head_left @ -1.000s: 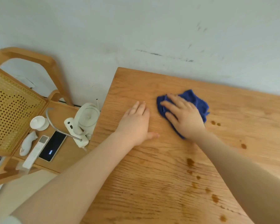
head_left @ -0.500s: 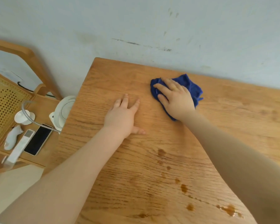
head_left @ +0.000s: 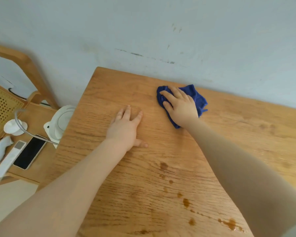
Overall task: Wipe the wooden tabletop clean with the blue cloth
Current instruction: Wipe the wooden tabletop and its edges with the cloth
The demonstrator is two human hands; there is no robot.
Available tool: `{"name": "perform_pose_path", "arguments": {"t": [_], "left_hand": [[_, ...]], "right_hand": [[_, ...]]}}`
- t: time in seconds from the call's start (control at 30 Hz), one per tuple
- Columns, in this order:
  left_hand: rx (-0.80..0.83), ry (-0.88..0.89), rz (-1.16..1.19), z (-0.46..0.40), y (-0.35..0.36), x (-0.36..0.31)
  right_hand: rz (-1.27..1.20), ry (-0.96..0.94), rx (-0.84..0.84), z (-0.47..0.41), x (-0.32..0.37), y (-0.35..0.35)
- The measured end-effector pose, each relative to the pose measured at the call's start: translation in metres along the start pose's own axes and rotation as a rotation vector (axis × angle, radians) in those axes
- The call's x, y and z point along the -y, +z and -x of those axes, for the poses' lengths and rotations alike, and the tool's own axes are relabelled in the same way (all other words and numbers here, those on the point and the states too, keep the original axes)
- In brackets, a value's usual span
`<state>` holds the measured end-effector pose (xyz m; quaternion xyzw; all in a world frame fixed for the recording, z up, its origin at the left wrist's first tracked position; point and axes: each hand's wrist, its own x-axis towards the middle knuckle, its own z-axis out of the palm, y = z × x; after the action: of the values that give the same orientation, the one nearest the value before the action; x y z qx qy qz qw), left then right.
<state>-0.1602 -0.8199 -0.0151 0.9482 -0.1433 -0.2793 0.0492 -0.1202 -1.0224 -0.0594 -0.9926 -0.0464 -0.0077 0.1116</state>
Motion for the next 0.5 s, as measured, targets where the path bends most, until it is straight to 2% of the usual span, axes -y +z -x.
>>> {"name": "perform_pose_path", "arguments": {"t": [0.13,0.2,0.4,0.5], "left_hand": [[-0.012,-0.007,0.005,0.003,-0.006,-0.001],[0.004,-0.005,0.011,0.005,-0.006,0.002],[0.001,0.031,0.001,-0.004,-0.010,-0.001],[0.004,0.024,0.012,-0.004,-0.005,0.003]], "right_hand": [[0.003,-0.203,-0.004,0.051,0.017,-0.004],[0.005,-0.222,0.045,0.049,0.016,-0.005],[0.052,0.112,-0.028,-0.030,-0.015,-0.016],[0.038,0.161,-0.016,-0.033,-0.009,-0.006]]}}
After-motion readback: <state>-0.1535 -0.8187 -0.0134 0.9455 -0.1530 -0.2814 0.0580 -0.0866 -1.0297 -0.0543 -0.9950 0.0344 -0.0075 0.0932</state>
